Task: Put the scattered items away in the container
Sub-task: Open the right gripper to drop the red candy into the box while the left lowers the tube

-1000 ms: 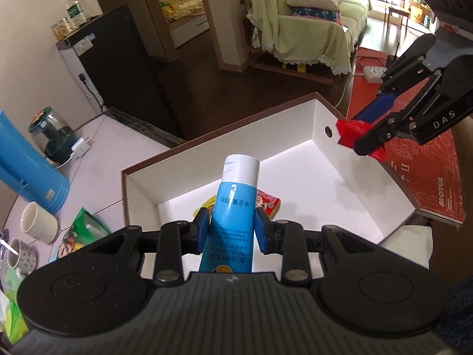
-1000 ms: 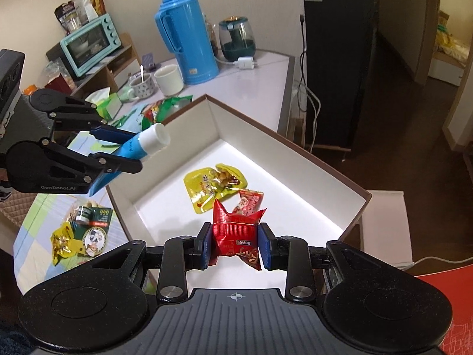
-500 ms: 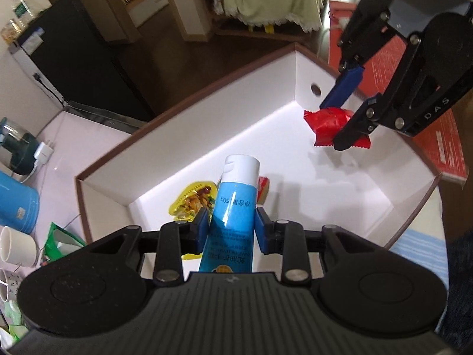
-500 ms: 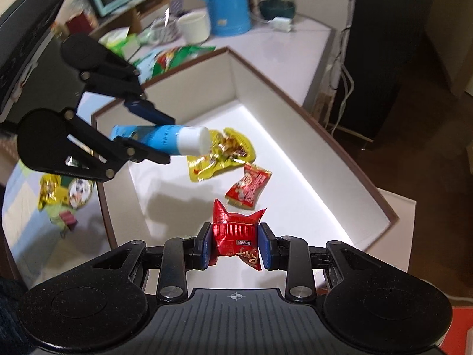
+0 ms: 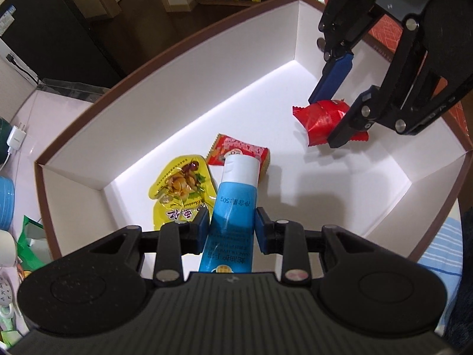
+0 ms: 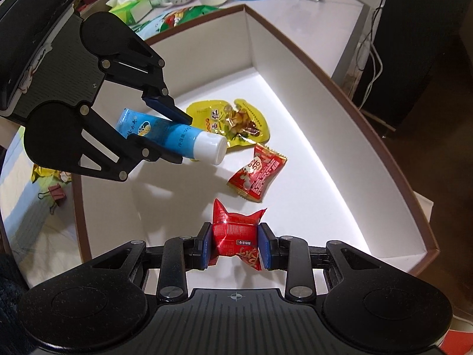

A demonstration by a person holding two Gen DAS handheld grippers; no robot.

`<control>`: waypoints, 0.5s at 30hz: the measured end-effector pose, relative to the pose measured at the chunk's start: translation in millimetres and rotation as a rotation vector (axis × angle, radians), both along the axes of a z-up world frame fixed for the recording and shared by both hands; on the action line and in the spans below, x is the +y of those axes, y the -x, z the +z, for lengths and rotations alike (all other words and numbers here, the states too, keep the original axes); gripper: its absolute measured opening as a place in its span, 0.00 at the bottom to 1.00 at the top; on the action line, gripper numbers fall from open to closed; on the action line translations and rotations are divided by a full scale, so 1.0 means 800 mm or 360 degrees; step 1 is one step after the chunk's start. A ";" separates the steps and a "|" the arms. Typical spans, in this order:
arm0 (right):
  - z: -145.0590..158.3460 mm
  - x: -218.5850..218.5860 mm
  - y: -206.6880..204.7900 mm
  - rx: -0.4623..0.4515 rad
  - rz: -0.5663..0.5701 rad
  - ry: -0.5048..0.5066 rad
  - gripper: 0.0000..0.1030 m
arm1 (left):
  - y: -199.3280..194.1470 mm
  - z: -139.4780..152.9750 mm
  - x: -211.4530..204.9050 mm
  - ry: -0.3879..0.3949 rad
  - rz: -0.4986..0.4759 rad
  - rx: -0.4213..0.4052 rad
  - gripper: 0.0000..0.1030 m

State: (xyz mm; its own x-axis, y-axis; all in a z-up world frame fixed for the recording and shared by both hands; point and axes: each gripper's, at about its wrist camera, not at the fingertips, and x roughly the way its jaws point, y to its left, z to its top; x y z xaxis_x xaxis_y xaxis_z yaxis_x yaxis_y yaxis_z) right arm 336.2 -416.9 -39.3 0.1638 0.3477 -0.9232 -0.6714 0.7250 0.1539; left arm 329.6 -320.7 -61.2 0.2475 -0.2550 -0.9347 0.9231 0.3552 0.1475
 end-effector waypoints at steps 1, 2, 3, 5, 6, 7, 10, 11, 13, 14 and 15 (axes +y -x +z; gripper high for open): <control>-0.003 0.001 -0.002 0.0009 0.0005 0.0002 0.30 | -0.001 -0.003 0.000 -0.0006 -0.0001 0.0007 0.27; -0.005 0.001 -0.003 0.0019 0.0009 0.0005 0.30 | -0.001 -0.005 0.000 -0.0010 -0.0002 0.0012 0.27; -0.008 0.002 -0.005 0.0030 0.0013 0.0009 0.30 | -0.002 -0.007 0.000 -0.0015 -0.0005 0.0018 0.27; -0.013 0.003 -0.007 0.0050 0.0020 0.0019 0.31 | -0.001 -0.010 -0.001 -0.0024 -0.0011 0.0029 0.27; -0.016 0.003 -0.007 0.0059 0.0023 0.0025 0.31 | -0.001 -0.012 -0.001 -0.0028 -0.0015 0.0034 0.27; -0.018 0.004 -0.008 0.0069 0.0026 0.0030 0.31 | -0.001 -0.013 -0.002 -0.0030 -0.0021 0.0041 0.27; -0.026 0.007 -0.008 0.0096 0.0031 0.0044 0.31 | -0.001 -0.017 -0.004 -0.0034 -0.0039 0.0061 0.27; -0.028 0.007 -0.008 0.0105 0.0033 0.0049 0.31 | 0.000 -0.019 -0.006 -0.0036 -0.0045 0.0067 0.27; -0.031 0.008 -0.007 0.0116 0.0031 0.0056 0.31 | 0.001 -0.022 -0.008 -0.0043 -0.0058 0.0081 0.27; -0.032 0.008 -0.007 0.0121 0.0029 0.0059 0.31 | 0.000 -0.024 -0.010 -0.0047 -0.0064 0.0086 0.27; -0.033 0.008 -0.007 0.0125 0.0025 0.0063 0.31 | 0.000 -0.026 -0.011 -0.0050 -0.0069 0.0091 0.27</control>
